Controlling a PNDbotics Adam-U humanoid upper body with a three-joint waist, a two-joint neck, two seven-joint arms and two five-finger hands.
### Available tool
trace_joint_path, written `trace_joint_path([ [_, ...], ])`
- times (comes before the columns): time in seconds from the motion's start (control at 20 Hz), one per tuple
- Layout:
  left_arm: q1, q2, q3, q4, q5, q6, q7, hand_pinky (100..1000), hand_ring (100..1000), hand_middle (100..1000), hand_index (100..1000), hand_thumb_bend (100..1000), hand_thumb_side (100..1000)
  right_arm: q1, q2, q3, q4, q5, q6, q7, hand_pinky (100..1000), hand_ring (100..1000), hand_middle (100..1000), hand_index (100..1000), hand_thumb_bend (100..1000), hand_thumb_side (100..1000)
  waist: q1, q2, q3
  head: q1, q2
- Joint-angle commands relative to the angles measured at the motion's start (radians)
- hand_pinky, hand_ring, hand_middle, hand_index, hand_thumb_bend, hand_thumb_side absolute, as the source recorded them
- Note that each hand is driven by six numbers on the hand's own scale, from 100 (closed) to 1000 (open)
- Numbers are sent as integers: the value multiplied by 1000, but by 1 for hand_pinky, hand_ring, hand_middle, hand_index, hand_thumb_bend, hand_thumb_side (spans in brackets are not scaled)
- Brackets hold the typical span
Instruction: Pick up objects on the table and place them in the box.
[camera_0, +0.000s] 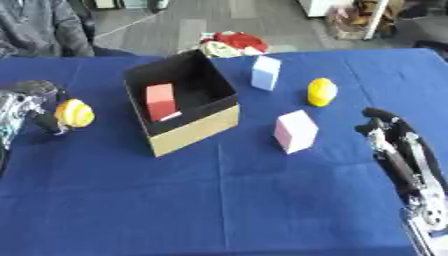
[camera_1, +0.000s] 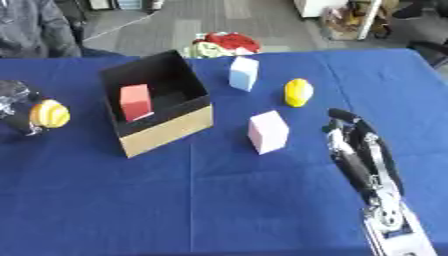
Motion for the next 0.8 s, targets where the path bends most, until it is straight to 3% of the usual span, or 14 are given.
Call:
trace_joint_path([
  [0.05, -13, 15, 9, -11, 12, 2, 30, 758, 664, 675, 809, 295, 159, -11, -11, -4, -11, -4, -1, 1, 819, 717, 797, 815, 100, 578, 3, 2, 0, -3, 4],
  [0.3, -3, 9, 8, -9, 59, -12, 62, 728, 605, 604, 754, 237, 121, -12, -10, -5, -11, -3, -2, 1, 819, 717, 798, 815, 100, 577, 2, 2, 1, -6, 4],
  [0.45, 0, 14, 4, -31, 98, -33, 59, 675, 531, 512, 667, 192, 100, -10, -11, -5, -11, -3, -1, 1, 819, 717, 798, 816, 100, 578, 2, 1, 3, -7, 4],
  [0.8, -17, 58, -15, -252, 277, -69, 56, 638, 486, 448, 597, 195, 100, -6, -15, -10, -10, 1, -2, -3, 819, 717, 798, 816, 100, 578, 7, -4, 12, -11, 4],
])
